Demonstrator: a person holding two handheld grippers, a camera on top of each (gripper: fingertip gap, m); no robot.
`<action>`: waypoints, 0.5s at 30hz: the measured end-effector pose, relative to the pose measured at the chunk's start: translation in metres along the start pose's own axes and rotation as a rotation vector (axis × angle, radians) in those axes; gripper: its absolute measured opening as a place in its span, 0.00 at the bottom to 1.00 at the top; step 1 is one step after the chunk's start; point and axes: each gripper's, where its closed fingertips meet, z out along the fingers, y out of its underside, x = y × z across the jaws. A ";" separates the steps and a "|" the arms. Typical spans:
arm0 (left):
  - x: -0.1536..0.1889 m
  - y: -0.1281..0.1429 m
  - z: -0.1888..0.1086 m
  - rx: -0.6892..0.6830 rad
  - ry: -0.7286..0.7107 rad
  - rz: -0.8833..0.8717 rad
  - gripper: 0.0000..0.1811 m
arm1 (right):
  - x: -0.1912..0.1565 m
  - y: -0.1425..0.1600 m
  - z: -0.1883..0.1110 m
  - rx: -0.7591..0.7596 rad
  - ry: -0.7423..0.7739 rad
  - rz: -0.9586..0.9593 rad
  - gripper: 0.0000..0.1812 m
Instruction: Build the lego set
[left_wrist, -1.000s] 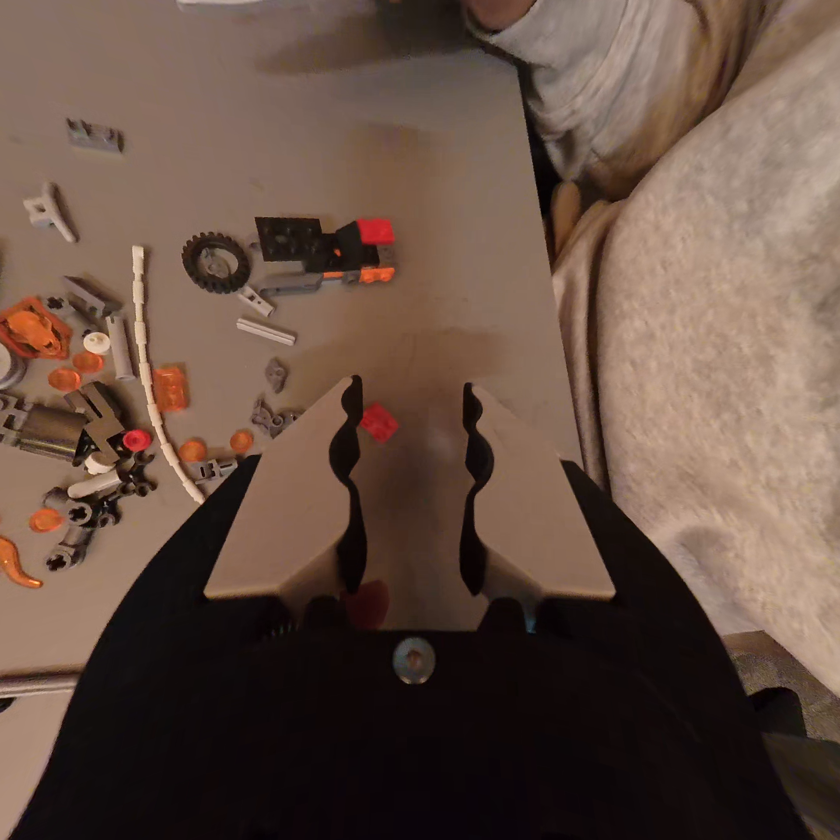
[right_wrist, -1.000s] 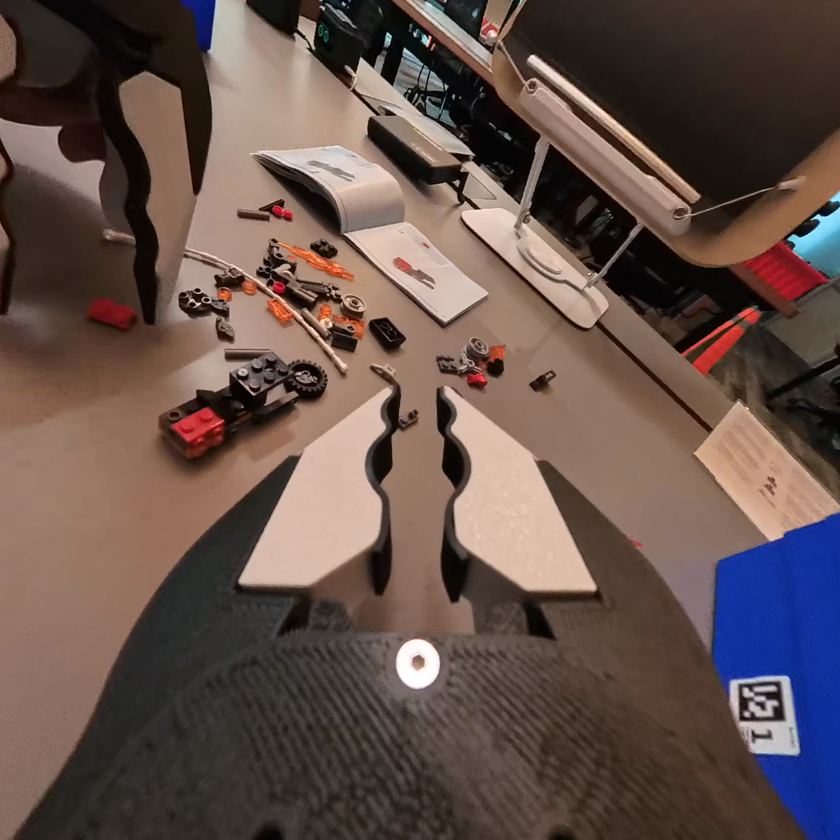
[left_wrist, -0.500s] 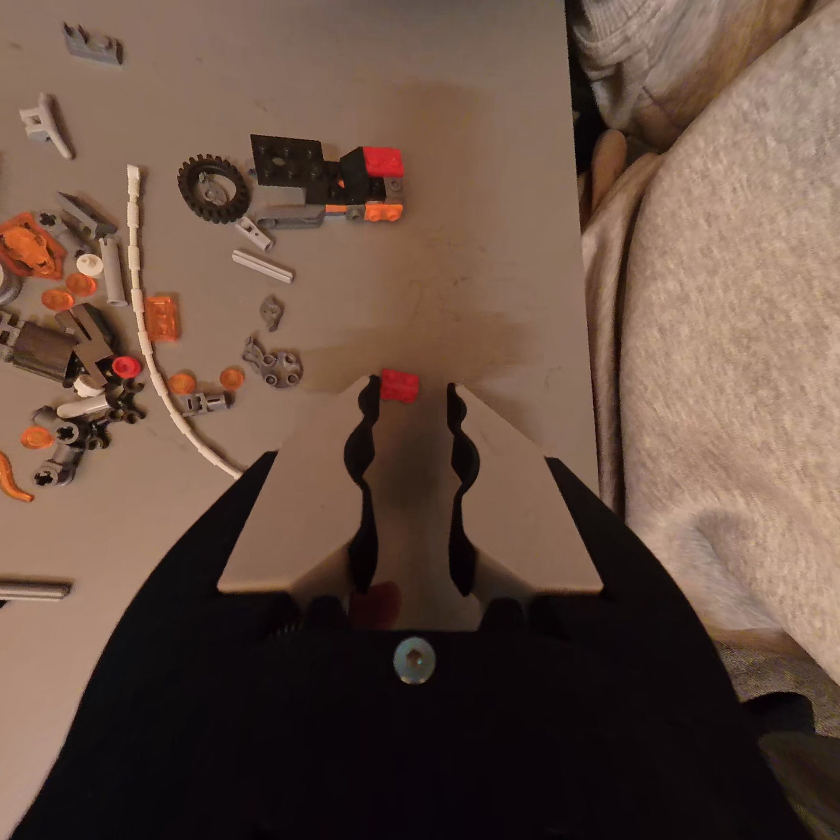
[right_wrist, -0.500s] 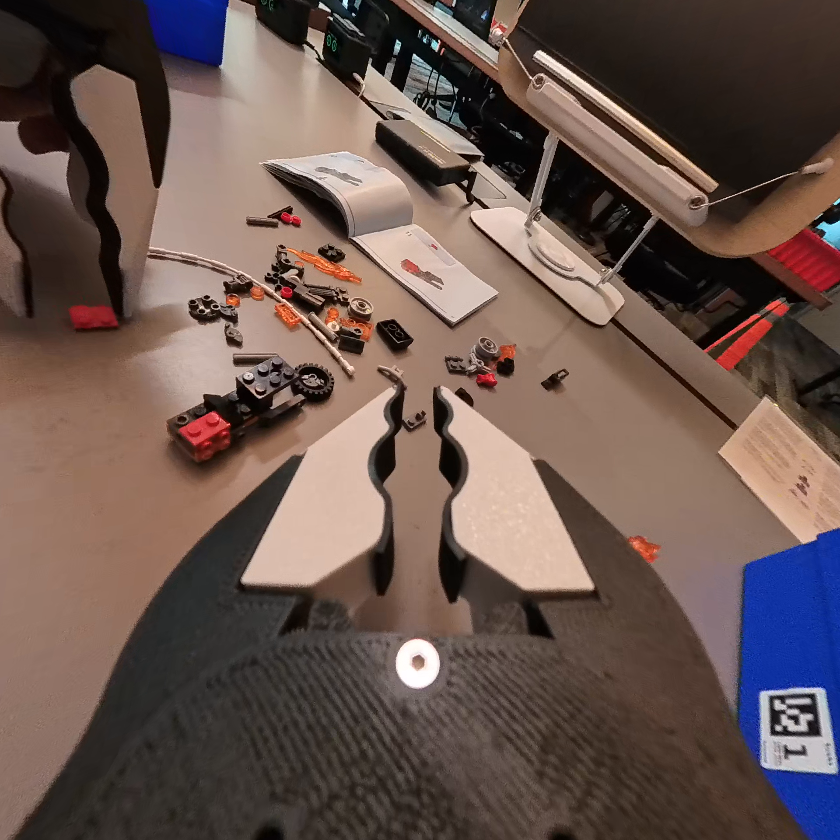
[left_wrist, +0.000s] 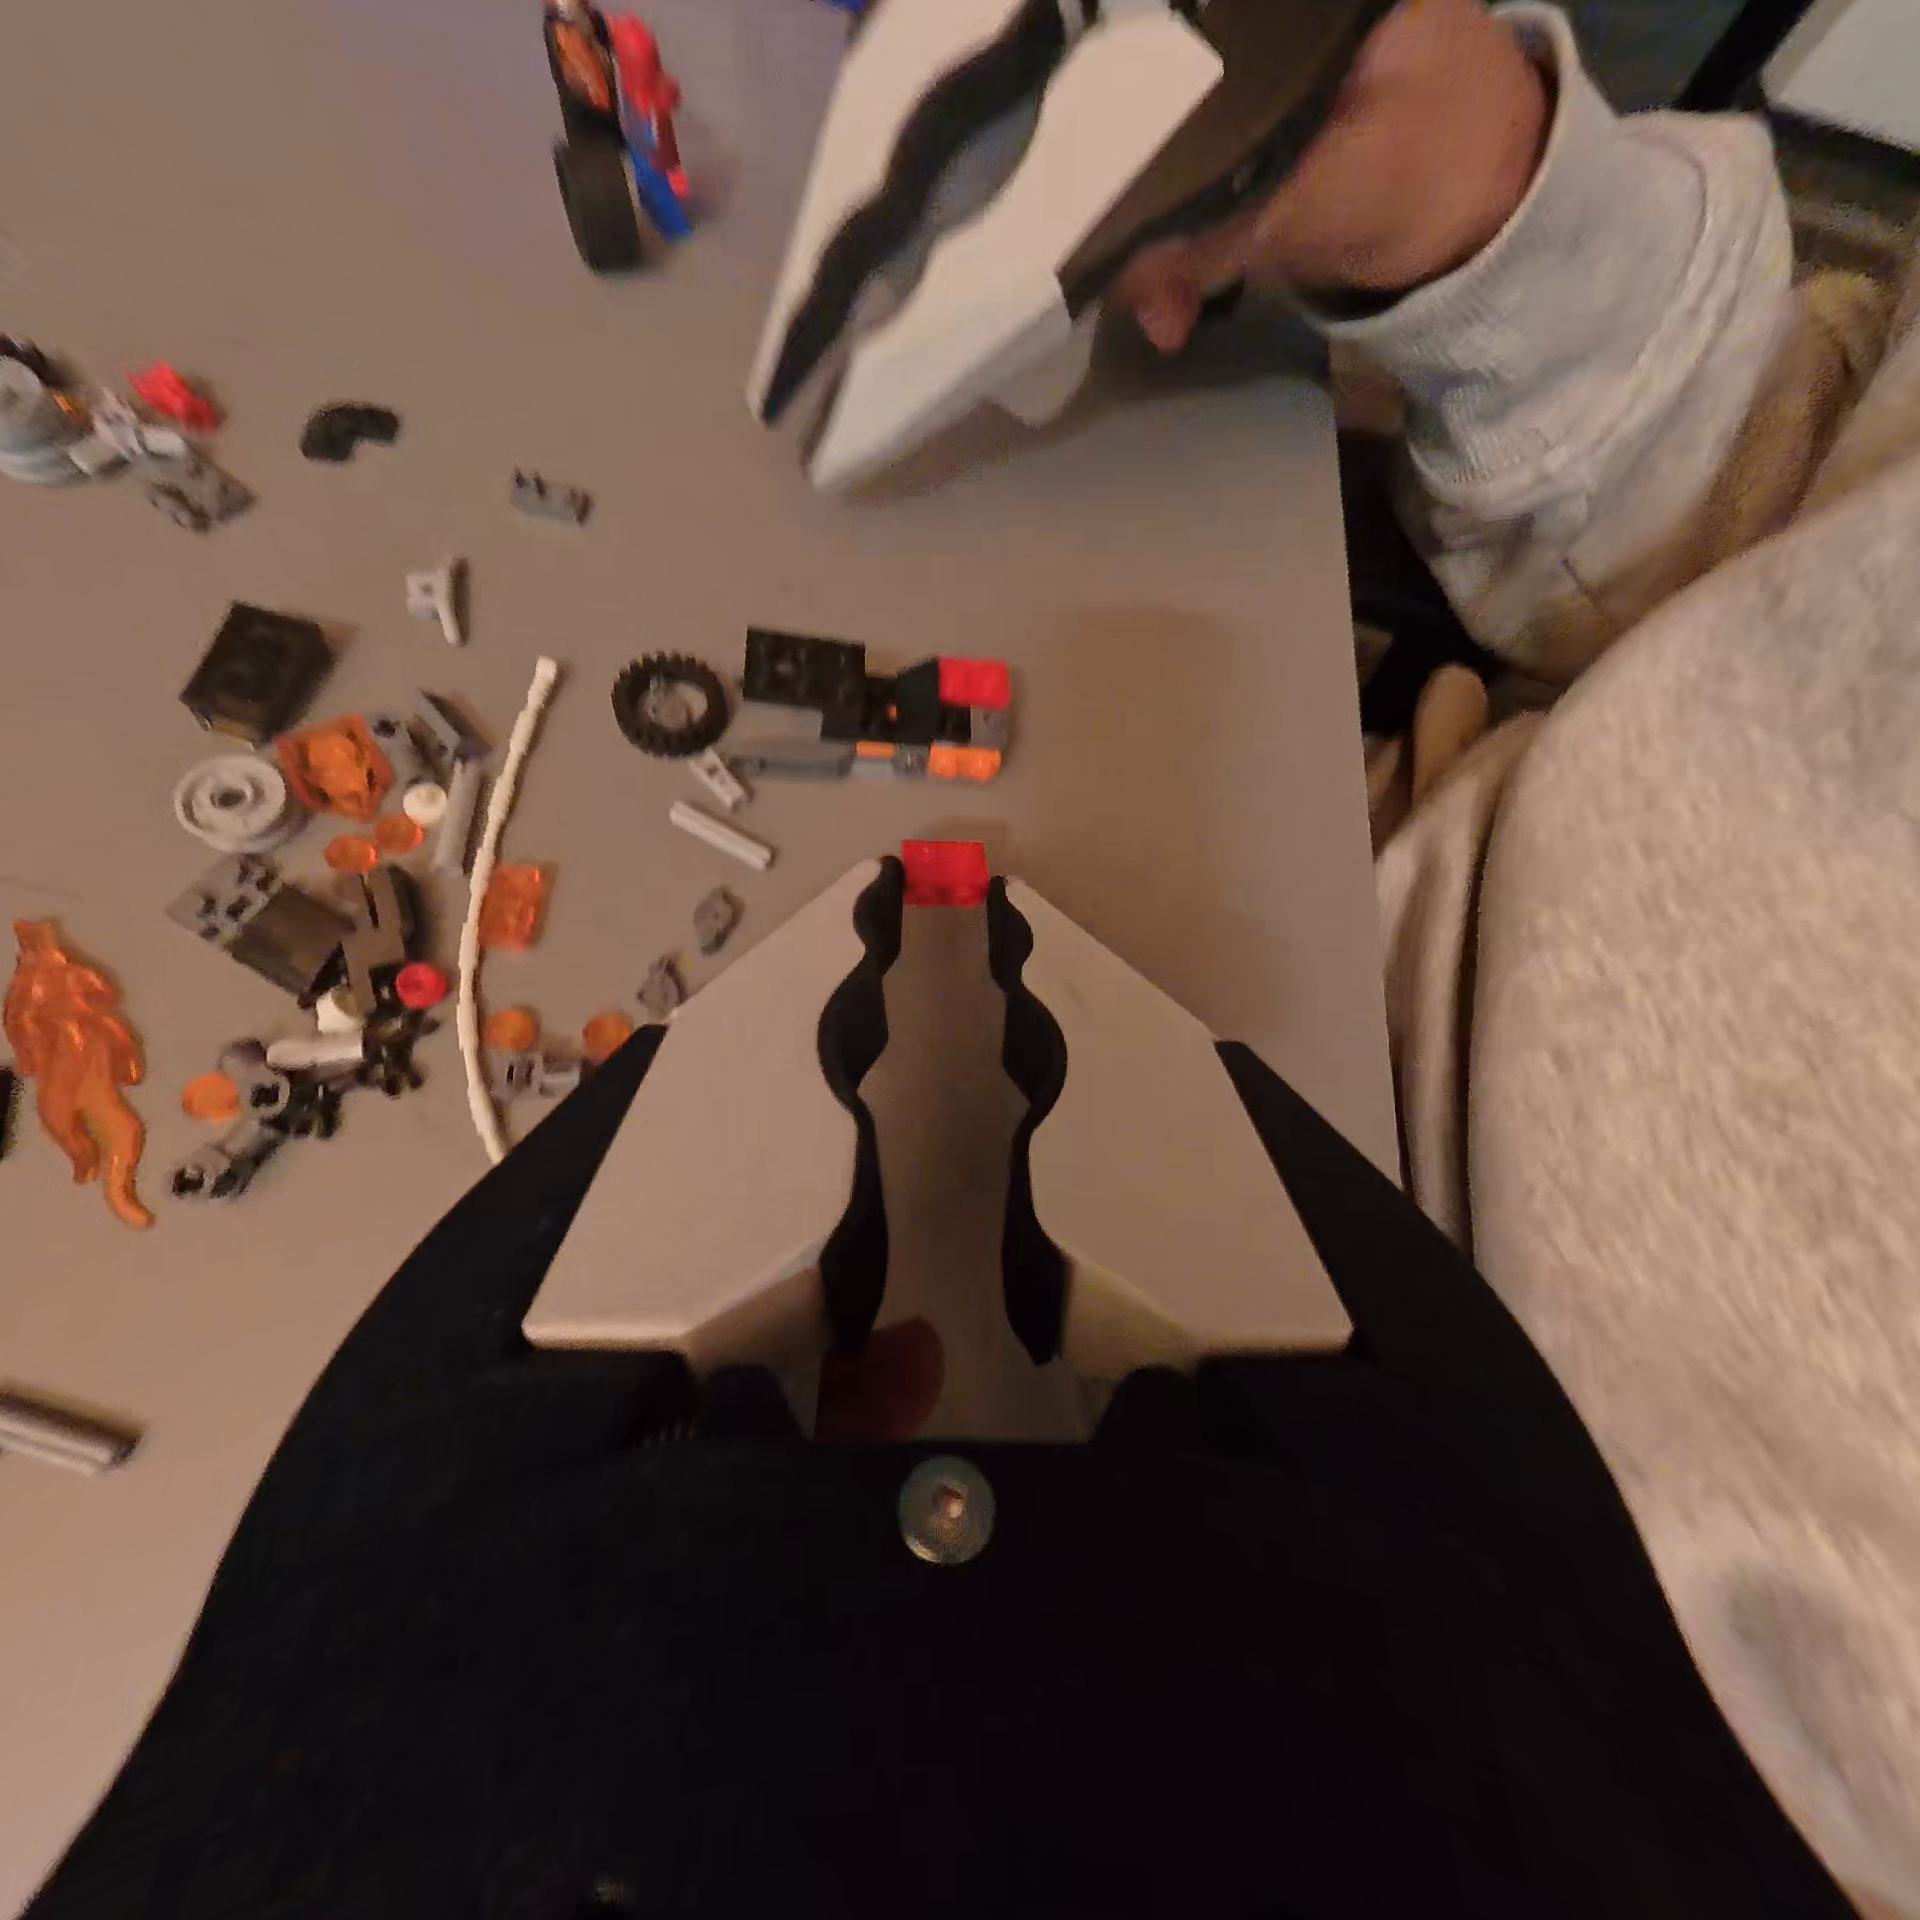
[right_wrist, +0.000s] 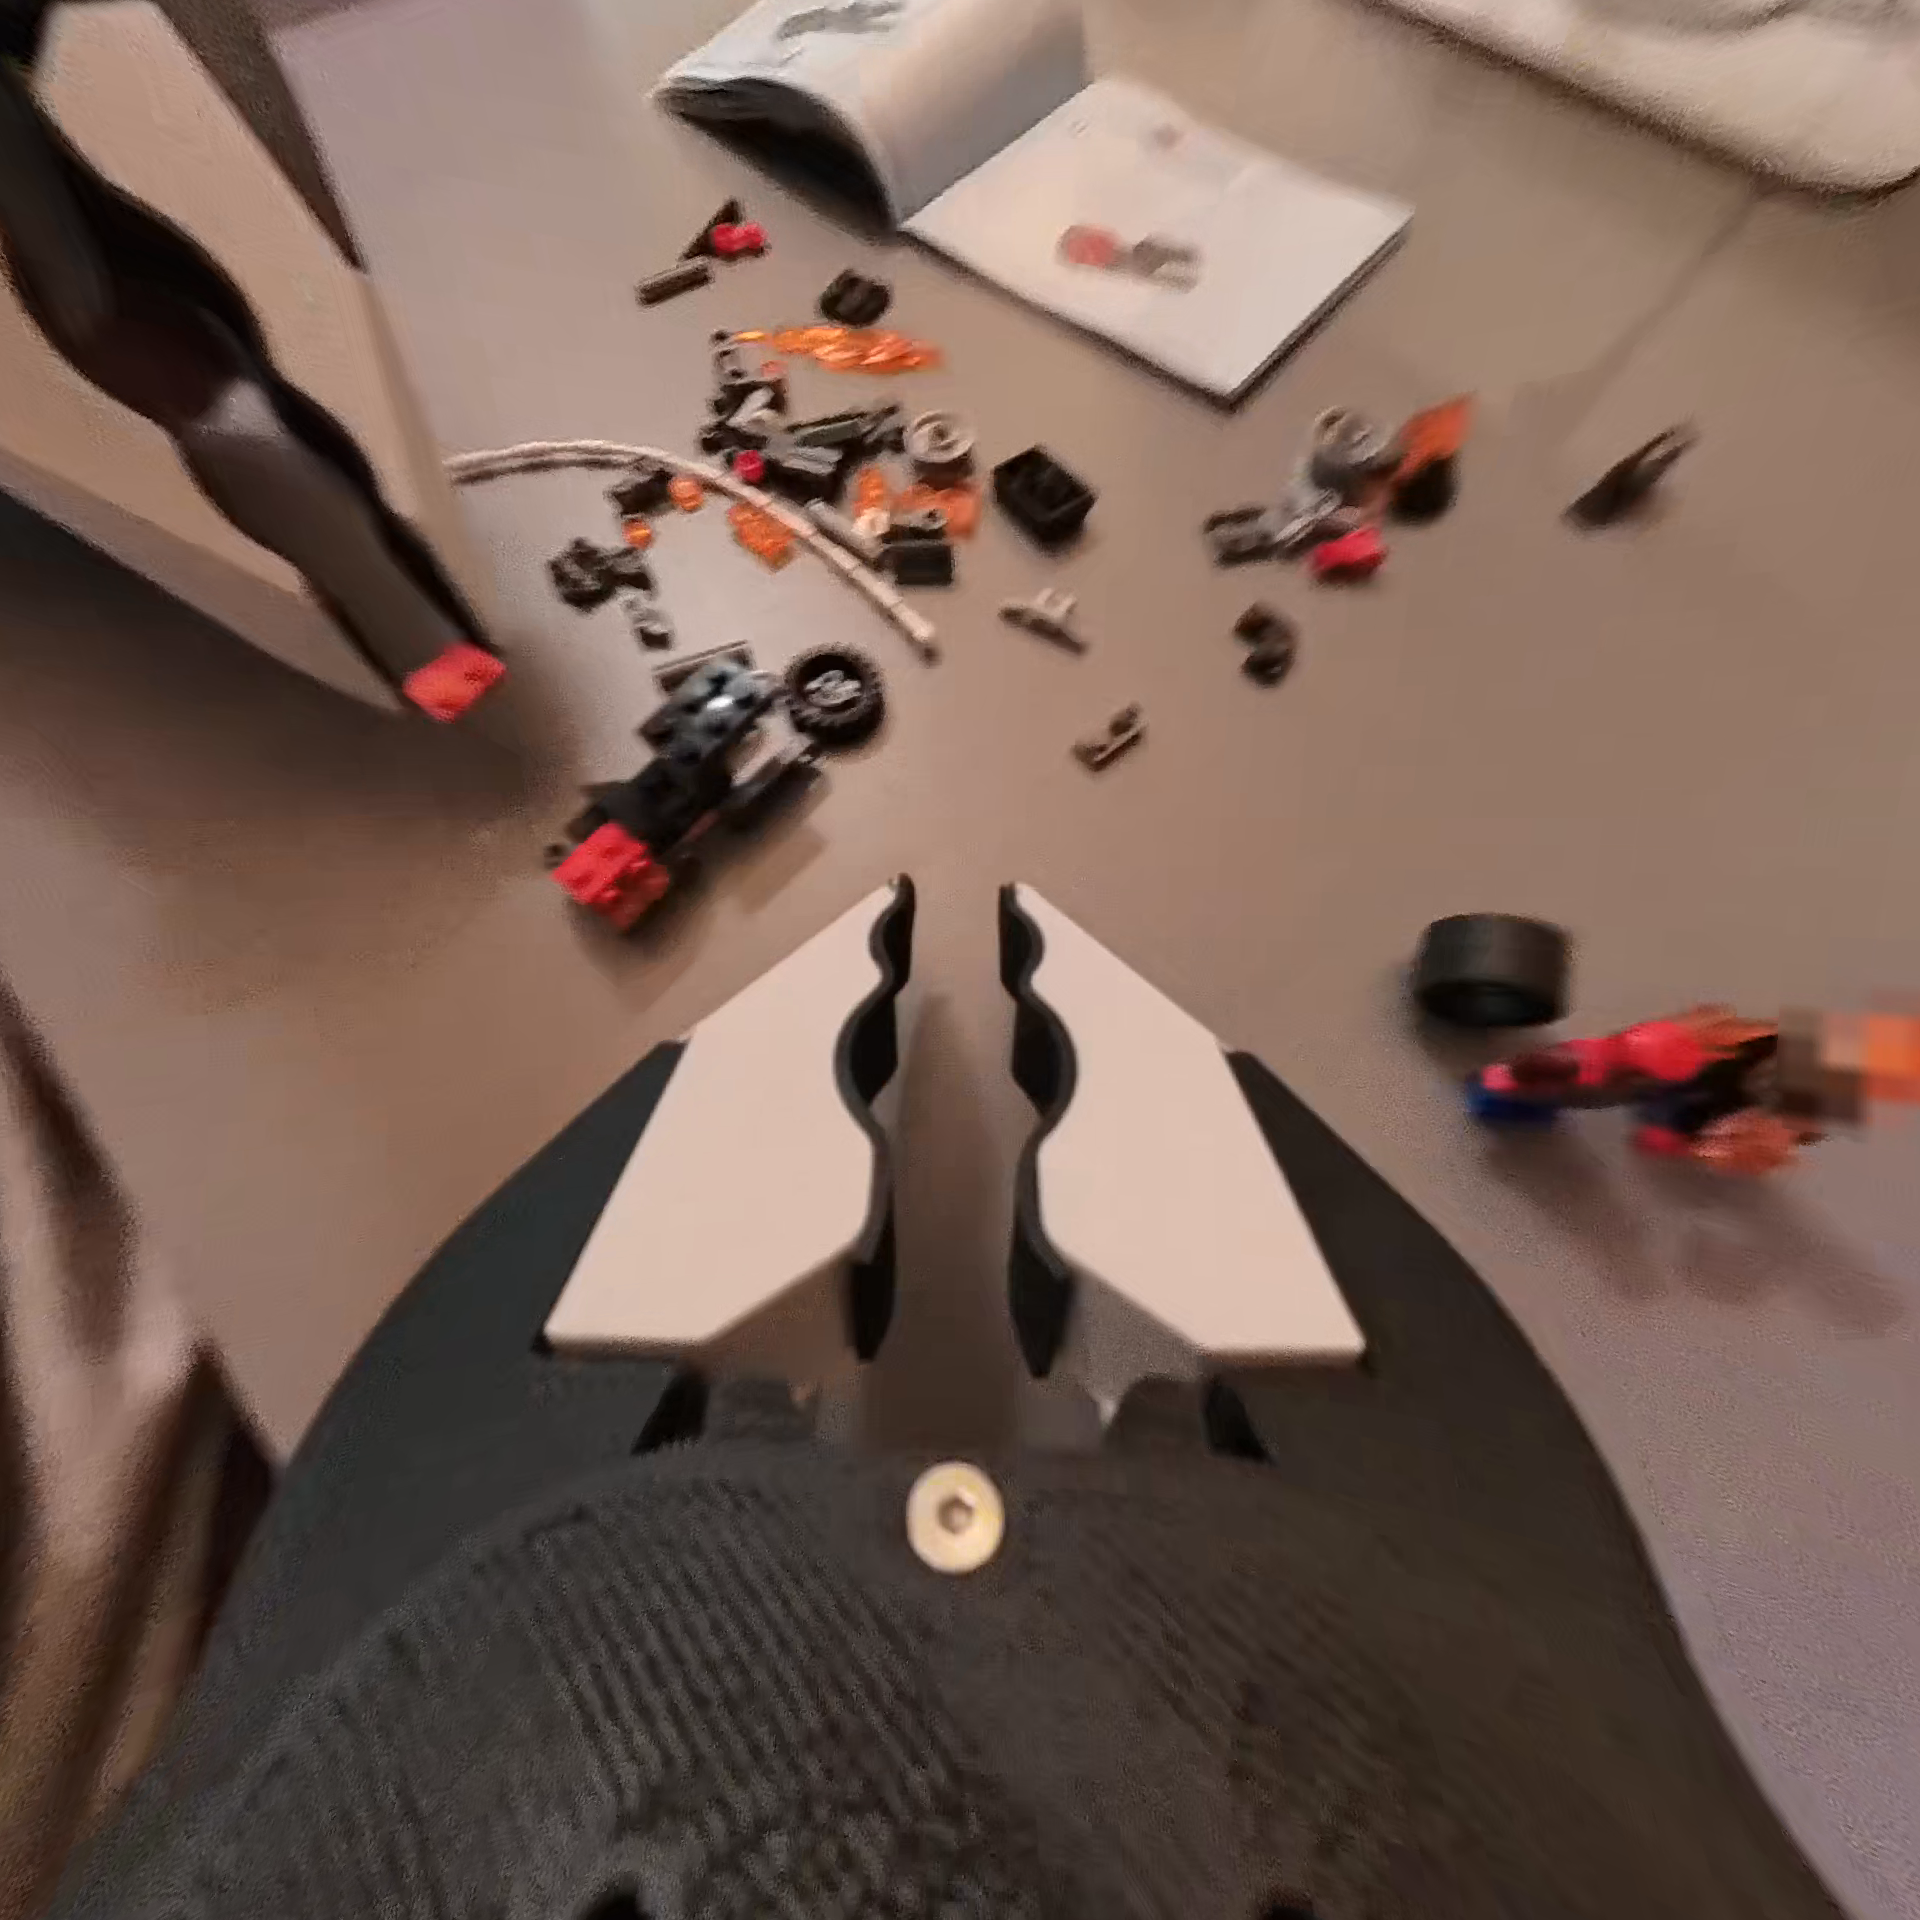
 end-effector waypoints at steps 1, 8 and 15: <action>0.000 -0.006 0.003 0.028 -0.006 0.003 0.08 | -0.007 0.002 0.000 -0.009 -0.057 0.038 0.08; 0.006 -0.023 0.022 0.067 0.030 0.023 0.08 | -0.031 0.010 0.004 -0.057 -0.170 0.038 0.08; 0.009 -0.020 0.027 0.044 0.031 -0.010 0.08 | -0.051 0.009 0.012 -0.079 -0.215 0.000 0.09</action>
